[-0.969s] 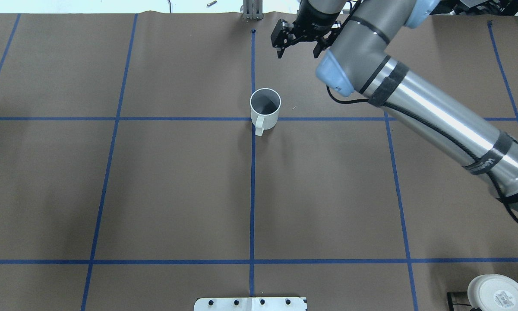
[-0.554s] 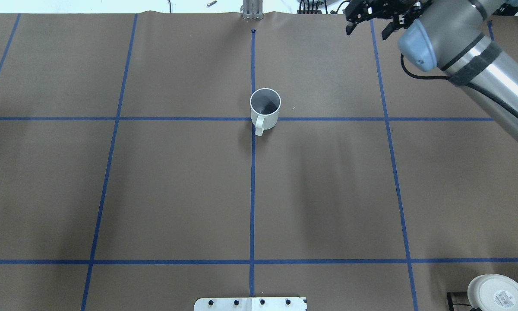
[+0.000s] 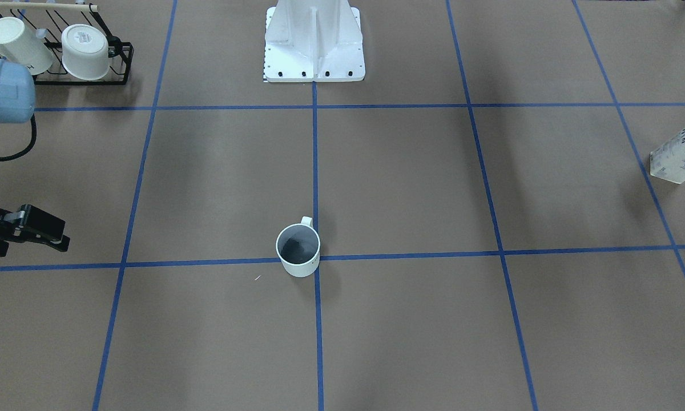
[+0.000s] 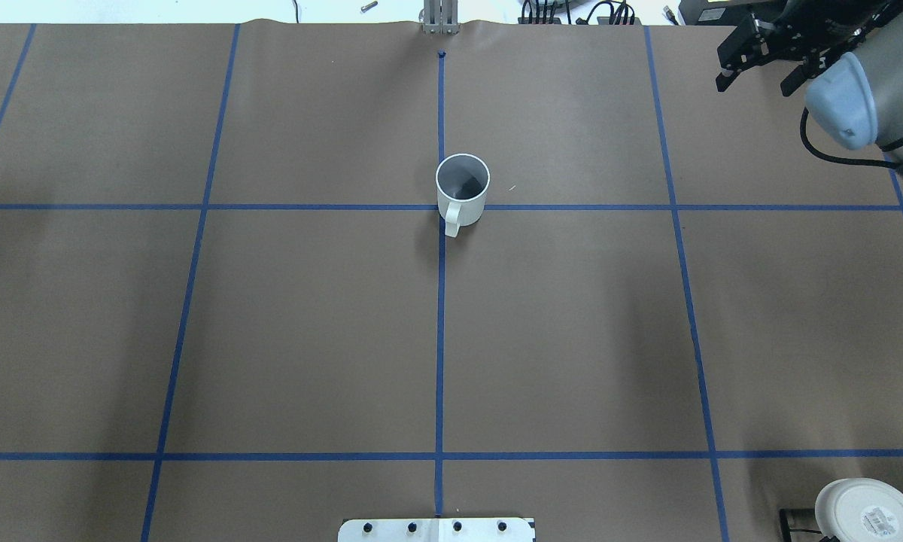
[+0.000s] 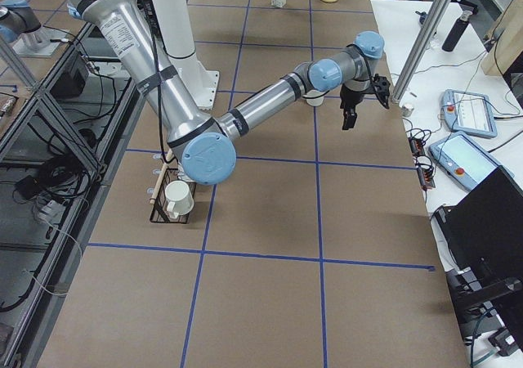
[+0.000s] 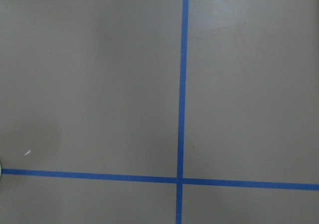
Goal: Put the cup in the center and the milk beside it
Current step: 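Release the mug and raise the right gripper away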
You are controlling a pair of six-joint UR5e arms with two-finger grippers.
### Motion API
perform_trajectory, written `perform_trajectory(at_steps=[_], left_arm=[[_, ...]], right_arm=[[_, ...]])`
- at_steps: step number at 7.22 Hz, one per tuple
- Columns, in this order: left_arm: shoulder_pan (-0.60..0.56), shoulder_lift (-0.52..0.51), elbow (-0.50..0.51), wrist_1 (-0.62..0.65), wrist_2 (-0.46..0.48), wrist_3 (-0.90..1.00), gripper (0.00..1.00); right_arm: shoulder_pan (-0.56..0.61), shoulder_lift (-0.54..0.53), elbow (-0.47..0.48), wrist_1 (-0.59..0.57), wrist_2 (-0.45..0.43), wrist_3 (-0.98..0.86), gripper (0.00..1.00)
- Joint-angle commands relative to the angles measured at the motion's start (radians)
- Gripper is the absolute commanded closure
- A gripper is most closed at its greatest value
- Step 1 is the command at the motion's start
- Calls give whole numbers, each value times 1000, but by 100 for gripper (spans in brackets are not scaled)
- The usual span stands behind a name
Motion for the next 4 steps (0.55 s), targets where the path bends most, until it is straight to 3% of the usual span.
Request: perform_trajectory(at_steps=[1,4], left_arm=[[-28,3,56,-5,2,38,1],[-28,1,93,-6,-2,30,1]], right_arm=[[-1,-76,61,-9,-14,-34,0],[10,-141,78,-9,-14,-85,0]])
